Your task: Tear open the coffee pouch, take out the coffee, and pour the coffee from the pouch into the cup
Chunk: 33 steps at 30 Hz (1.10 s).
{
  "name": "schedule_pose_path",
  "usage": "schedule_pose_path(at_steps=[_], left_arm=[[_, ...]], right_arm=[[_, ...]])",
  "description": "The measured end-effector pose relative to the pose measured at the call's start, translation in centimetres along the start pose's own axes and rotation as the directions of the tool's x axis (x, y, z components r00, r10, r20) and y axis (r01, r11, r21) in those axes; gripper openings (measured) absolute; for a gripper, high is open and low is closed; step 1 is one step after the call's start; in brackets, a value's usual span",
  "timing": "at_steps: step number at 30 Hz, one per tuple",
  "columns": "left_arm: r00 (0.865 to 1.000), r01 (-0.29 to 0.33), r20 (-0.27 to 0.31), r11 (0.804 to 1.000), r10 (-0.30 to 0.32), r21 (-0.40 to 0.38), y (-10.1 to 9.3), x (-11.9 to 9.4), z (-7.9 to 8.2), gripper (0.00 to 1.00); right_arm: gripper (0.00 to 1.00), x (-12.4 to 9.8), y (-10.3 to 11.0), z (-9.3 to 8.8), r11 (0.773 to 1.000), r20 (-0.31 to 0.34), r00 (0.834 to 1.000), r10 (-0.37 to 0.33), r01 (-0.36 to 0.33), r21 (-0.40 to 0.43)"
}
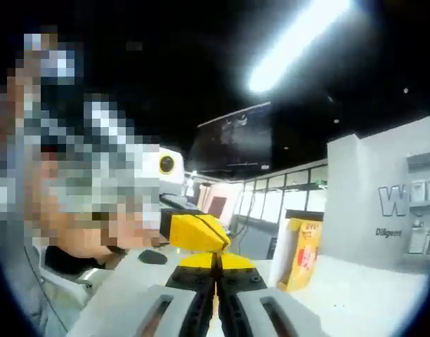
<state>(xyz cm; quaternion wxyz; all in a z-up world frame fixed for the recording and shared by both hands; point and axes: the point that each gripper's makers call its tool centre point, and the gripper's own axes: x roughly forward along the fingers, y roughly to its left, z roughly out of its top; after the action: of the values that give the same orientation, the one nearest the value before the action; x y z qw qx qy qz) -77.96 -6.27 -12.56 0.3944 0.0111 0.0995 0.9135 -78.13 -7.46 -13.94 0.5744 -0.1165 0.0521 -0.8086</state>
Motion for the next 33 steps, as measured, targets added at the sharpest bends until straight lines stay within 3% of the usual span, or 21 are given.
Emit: schedule_pose_path(at_steps=[1,2,7,9,13,19,24,27,28,33], left_arm=[[0.997,-0.071,-0.019,0.993,0.073,0.092,0.4,0.3,-0.3,0.01],[0.991,-0.121,-0.036,0.984,0.126,0.130,0.6,0.5,-0.6,0.01],[0.974,-0.220,-0.031,0.966,0.227,0.136,1.5,1.3,-1.2,0.00],[0.944,-0.311,-0.038,0.921,0.328,0.236,2.6,1.6,-1.5,0.00],[0.945,-0.314,-0.023,0.923,0.327,0.223,2.3,2.3,-1.5,0.00],[0.968,-0.252,0.015,0.966,0.252,0.058,2.6,2.3,-0.9,0.00],[0.969,-0.249,0.018,0.967,0.248,0.048,2.6,2.3,-0.8,0.00],[0.978,-0.207,0.039,0.978,0.206,0.029,1.9,2.3,-0.1,0.00],[0.980,-0.198,0.033,0.980,0.197,0.030,1.7,2.3,-0.1,0.00],[0.984,-0.177,0.000,0.981,0.178,0.078,1.2,2.4,-0.2,0.01]], right_arm=[[0.00,0.1,-0.5,-0.6,0.999,-0.022,0.999,-0.038,0.038,0.010],[0.00,0.3,-0.9,-1.1,0.998,-0.034,0.998,-0.059,0.060,0.015],[0.00,0.4,-1.8,-1.9,0.992,-0.058,0.991,-0.120,0.122,0.032],[0.00,0.3,-2.1,-2.1,0.990,-0.064,0.989,-0.135,0.138,0.035],[0.00,-0.1,-2.9,-2.3,0.987,-0.066,0.987,-0.150,0.153,0.049],[0.00,-0.2,-2.7,-1.7,0.987,-0.049,0.989,-0.138,0.141,0.071],[0.00,-0.4,-2.6,-1.3,0.988,-0.030,0.993,-0.113,0.115,0.105],[0.01,-0.7,-2.7,-1.1,0.987,-0.008,0.997,-0.076,0.077,0.138],[0.02,-0.6,-2.4,-1.1,0.987,-0.007,0.999,-0.042,0.043,0.155],[0.03,-0.6,-2.4,-1.2,0.989,-0.014,1.000,-0.023,0.025,0.146]])
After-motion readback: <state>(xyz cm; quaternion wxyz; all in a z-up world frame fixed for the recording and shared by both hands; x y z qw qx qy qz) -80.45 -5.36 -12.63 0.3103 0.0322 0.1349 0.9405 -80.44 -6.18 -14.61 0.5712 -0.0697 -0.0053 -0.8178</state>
